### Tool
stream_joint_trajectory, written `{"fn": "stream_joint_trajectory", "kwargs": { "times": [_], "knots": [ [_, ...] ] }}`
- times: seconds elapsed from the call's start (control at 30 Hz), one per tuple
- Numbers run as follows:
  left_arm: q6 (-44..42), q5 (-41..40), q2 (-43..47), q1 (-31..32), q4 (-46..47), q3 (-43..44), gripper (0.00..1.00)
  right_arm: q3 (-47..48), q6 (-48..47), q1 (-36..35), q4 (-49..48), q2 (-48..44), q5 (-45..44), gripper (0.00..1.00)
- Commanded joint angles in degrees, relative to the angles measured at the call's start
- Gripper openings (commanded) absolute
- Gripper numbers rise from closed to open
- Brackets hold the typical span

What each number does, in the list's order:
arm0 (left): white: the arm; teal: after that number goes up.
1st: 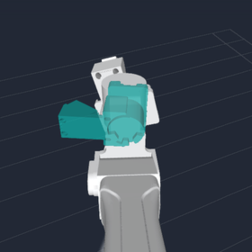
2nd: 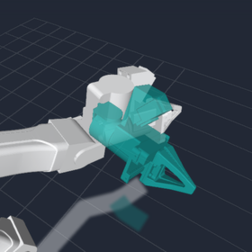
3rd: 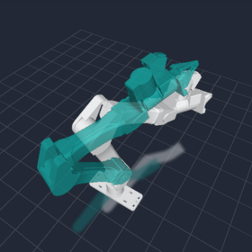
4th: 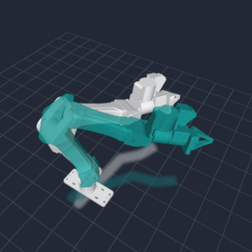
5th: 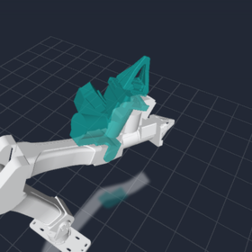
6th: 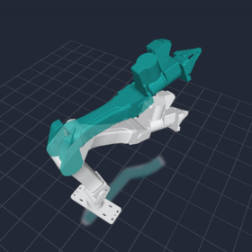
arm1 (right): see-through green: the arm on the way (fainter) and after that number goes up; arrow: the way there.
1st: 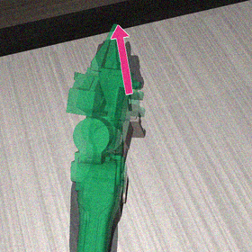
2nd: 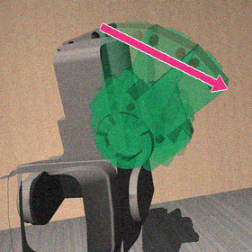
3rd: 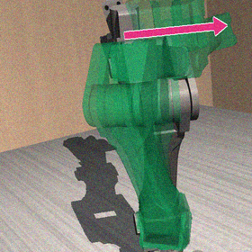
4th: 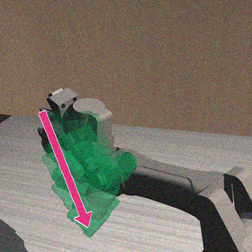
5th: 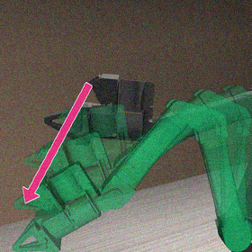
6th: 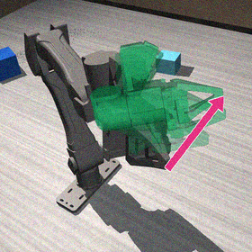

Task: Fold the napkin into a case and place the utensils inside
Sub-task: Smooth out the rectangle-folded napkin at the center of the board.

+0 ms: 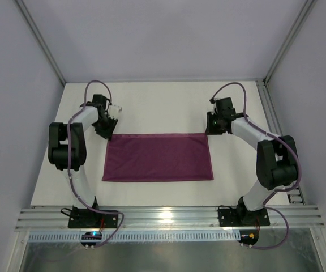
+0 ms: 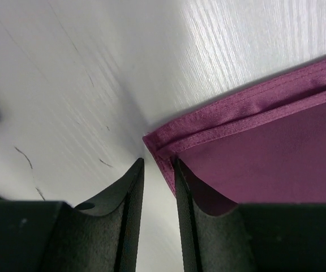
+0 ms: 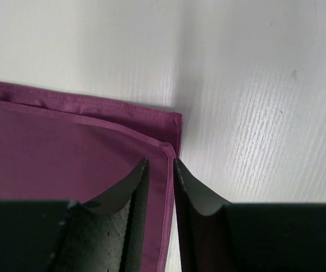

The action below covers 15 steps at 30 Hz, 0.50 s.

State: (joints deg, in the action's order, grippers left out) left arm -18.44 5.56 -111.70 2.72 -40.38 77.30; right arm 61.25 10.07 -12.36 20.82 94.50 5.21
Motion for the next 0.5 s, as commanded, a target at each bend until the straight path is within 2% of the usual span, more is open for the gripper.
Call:
{"fn": "stream_joint_trajectory", "kwargs": {
  "times": [0.0,0.23,0.47],
  "knots": [
    [0.42,4.19,-0.36,-1.4,1.63,3.21,0.29,2.99,-3.12,-0.12,-2.19,1.74,1.11,0.28],
    [0.24,6.21,0.78,-1.4,0.22,1.63,0.25,3.26,-3.3,-0.12,-2.62,5.43,0.94,0.29],
    [0.77,7.36,5.88,-1.4,-0.05,-0.13,0.26,3.43,-2.86,-0.21,-3.15,6.49,2.43,0.29]
  ]
}}
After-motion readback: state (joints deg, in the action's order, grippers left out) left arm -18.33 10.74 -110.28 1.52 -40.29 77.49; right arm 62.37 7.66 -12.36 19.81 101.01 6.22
